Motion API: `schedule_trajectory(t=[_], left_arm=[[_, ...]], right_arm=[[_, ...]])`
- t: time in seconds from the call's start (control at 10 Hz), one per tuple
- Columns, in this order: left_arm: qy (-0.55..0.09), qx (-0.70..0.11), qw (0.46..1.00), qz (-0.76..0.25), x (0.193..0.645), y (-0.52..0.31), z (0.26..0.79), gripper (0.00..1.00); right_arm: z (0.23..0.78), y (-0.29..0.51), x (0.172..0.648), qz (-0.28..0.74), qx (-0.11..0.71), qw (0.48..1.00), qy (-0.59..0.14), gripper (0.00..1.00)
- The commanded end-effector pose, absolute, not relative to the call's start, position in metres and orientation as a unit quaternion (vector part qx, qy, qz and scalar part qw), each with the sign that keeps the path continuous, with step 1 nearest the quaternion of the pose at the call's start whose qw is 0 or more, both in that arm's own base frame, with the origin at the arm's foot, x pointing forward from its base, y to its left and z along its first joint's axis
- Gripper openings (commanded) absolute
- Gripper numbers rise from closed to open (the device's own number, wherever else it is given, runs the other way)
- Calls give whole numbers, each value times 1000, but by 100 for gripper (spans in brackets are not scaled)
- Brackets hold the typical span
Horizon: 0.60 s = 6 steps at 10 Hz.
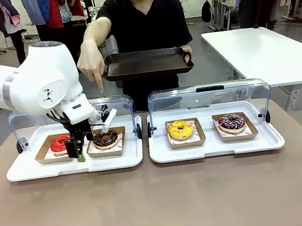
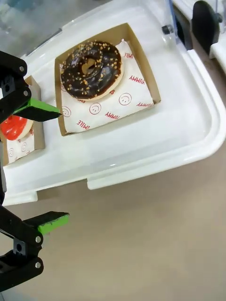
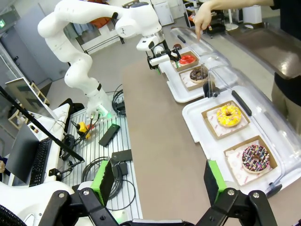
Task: Provide the desired donut to the person.
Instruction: Pick up and lift the Paper togo box containing the Donut pointed at by the person.
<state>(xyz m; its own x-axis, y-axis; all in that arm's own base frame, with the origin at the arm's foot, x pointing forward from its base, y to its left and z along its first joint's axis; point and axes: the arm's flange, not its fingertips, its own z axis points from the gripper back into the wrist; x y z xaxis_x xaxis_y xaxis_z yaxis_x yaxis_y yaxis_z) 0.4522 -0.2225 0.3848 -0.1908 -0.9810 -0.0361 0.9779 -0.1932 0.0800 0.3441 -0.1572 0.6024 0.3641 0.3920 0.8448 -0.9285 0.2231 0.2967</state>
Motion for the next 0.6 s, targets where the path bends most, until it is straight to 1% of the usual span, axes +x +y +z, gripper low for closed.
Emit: schedule_trajectory(t=[0.0, 0.1, 0.5], left_arm=[[-16, 59, 644, -762, 462, -224, 369, 100], [-13, 54, 645, -763, 464, -224, 365, 100], [-37, 56, 645, -761, 477, -222, 348, 100]], right_arm=[[602, -158, 344, 463, 421, 710, -324, 100], [602, -158, 344, 463, 421, 710, -324, 100], [602, -158, 344, 463, 421, 710, -324, 100]])
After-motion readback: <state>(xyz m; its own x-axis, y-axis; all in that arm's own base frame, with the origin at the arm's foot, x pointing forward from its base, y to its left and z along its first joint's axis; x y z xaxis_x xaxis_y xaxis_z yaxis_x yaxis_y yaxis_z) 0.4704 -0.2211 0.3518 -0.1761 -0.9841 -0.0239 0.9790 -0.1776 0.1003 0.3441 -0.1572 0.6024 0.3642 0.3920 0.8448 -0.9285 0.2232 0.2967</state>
